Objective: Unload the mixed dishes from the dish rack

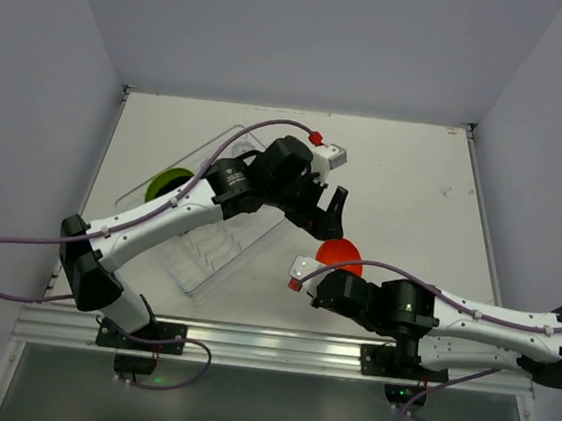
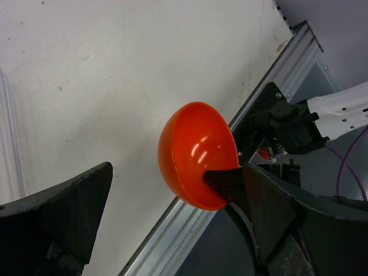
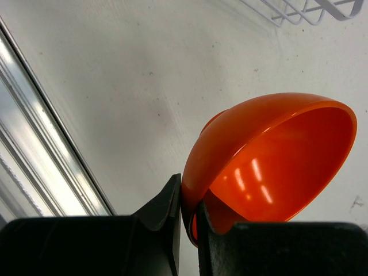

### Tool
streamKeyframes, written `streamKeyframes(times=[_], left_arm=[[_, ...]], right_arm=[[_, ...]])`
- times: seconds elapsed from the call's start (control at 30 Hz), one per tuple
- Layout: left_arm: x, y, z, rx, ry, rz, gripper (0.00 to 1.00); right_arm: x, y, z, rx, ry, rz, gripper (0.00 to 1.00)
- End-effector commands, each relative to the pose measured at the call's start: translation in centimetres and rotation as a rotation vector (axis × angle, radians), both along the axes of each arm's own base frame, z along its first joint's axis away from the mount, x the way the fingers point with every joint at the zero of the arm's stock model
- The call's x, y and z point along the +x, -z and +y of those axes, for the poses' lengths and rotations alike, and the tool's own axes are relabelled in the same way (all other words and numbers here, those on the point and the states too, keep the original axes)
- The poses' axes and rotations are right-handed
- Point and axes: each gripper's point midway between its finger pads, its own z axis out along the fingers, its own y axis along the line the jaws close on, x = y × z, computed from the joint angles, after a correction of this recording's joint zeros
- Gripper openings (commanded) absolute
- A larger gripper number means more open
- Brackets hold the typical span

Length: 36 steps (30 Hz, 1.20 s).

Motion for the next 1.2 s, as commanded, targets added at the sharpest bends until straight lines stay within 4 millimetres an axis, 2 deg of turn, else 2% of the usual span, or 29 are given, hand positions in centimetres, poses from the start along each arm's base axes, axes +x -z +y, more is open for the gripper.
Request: streamKeyframes(times=[0.0, 0.17, 0.27, 0.37, 0.5, 0.67, 0.73, 0.77, 0.8, 0.87, 0.9, 1.0, 1.03, 1.07, 1.13, 1.17], left_arm=[[-0.9, -0.8, -1.5, 0.014, 0.032, -0.018, 1.0], [-1.1, 2.2, -1.0, 0.147, -0.003, -0.027, 0.97], [-1.1, 2.9, -1.2, 0.161, -0.012, -0.027, 0.95], [-0.9, 3.3, -1.5, 0.174, -0.01, -0.029, 0.89], [-0.7, 3.9, -2.1, 0.192, 0.002, -0.02, 0.77], [-0.5, 4.7, -2.7, 0.217, 0.002, -0.017, 0.73], [-0.4, 4.9, -2.9, 0.222, 0.0, -0.018, 0.61], [-0.4, 5.2, -3.0, 0.226, 0.001, -0.016, 0.52], [-0.3, 5.1, -3.1, 0.222, 0.0, -0.018, 0.32], [-0.2, 5.0, -3.3, 0.216, -0.004, -0.023, 0.13], [-0.1, 5.1, -3.3, 0.217, -0.009, -0.024, 0.0], [0.2, 4.6, -3.5, 0.199, -0.022, -0.038, 0.0], [0.3, 4.5, -3.5, 0.196, -0.028, -0.043, 0.0], [0.4, 4.3, -3.6, 0.189, -0.035, -0.047, 0.0], [0.9, 4.1, -3.6, 0.186, -0.06, -0.056, 0.0], [1.2, 3.9, -3.7, 0.179, -0.068, -0.065, 0.0]], right_arm=[[0.9, -0.9, -1.4, -0.057, -0.015, -0.085, 0.0], [1.3, -2.2, -1.9, -0.043, -0.007, -0.131, 0.0], [1.5, -2.6, -1.8, -0.047, -0.01, -0.152, 0.0], [1.8, -2.8, -1.7, -0.065, -0.002, -0.177, 0.0], [2.3, -3.4, -1.8, -0.066, 0.025, -0.217, 0.0], [2.6, -4.2, -1.4, -0.037, 0.059, -0.245, 0.0], [2.8, -4.1, -1.1, -0.038, 0.068, -0.257, 0.0], [2.9, -4.1, -1.0, -0.038, 0.074, -0.262, 0.0], [2.9, -4.1, -1.0, -0.036, 0.079, -0.266, 0.0], [3.0, -4.1, -0.8, -0.021, 0.09, -0.273, 0.0], [3.0, -4.1, -0.7, -0.013, 0.093, -0.272, 0.0], [2.8, -3.9, -0.7, 0.028, 0.109, -0.25, 0.02], [2.7, -3.7, -0.8, 0.034, 0.115, -0.242, 0.11], [2.6, -3.7, -0.8, 0.058, 0.126, -0.229, 0.36], [2.3, -3.3, -0.8, 0.084, 0.124, -0.209, 0.65], [2.2, -3.5, -0.9, 0.111, 0.132, -0.198, 0.98]])
